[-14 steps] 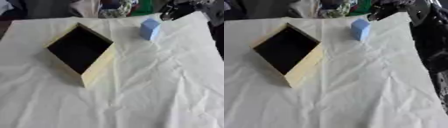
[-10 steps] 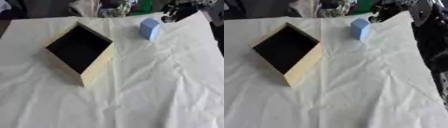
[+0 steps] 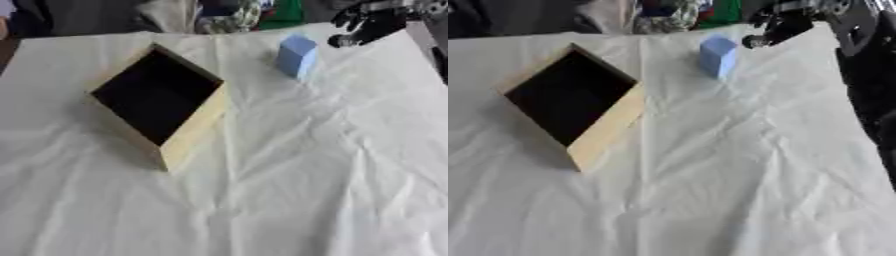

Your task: Pick up objects on the table and place them in the box.

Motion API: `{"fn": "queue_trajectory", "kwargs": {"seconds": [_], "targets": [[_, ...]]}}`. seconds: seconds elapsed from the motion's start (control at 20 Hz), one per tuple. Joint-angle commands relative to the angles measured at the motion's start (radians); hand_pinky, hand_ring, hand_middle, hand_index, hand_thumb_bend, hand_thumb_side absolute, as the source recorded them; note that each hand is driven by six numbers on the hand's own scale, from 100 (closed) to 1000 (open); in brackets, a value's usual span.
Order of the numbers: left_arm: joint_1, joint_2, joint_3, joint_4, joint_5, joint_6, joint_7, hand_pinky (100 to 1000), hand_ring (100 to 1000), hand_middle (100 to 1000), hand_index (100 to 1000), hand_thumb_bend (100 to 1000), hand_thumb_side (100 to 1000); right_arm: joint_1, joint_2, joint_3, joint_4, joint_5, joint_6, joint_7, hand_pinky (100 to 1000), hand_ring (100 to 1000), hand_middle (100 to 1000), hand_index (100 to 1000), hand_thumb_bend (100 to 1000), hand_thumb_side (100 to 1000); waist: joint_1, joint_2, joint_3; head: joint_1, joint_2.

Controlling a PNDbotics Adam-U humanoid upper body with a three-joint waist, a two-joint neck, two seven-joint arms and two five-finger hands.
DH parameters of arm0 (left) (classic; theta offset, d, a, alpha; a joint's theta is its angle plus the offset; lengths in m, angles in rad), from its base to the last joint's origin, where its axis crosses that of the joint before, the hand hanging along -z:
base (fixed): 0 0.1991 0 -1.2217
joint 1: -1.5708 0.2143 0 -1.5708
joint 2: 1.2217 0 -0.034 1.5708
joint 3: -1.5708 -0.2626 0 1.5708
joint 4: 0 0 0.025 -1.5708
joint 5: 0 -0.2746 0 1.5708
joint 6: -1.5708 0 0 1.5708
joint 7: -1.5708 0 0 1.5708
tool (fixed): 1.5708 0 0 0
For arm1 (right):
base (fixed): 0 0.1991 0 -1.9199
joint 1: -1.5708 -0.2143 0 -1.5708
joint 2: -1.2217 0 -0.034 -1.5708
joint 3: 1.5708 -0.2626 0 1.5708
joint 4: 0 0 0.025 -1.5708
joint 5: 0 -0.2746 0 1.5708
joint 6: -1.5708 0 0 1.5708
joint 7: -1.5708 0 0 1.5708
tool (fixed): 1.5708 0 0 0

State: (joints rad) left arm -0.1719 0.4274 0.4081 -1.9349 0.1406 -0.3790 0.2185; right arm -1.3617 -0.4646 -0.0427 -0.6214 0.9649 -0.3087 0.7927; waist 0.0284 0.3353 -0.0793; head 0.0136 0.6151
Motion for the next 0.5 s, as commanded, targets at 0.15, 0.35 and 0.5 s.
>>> {"fn": "queue_trajectory", "kwargs": {"seconds": [0.15, 0.35, 0.5], "targets": [[-0.001, 0.011, 0.013, -0.014, 0.003, 0.006, 0.002, 681, 628, 643, 759, 332, 126, -0.013, -0.035, 0.005, -0.032, 0.005, 0.019, -0.066, 894, 896, 891, 979, 100, 826, -0.011, -0.041, 0.016, -0.003, 0.015], [-0.002, 0.009, 0.011, -0.015, 0.002, 0.009, 0.002, 681, 629, 644, 759, 333, 130, -0.012, -0.024, 0.026, -0.026, 0.021, 0.039, -0.096, 890, 896, 893, 979, 100, 835, -0.018, -0.044, 0.045, -0.012, 0.025], [-0.001, 0.009, 0.010, -0.015, 0.002, 0.010, 0.001, 681, 629, 643, 758, 333, 130, -0.013, -0.019, 0.036, -0.017, 0.024, 0.050, -0.105, 887, 894, 891, 976, 100, 839, -0.020, -0.049, 0.055, -0.021, 0.041]]}}
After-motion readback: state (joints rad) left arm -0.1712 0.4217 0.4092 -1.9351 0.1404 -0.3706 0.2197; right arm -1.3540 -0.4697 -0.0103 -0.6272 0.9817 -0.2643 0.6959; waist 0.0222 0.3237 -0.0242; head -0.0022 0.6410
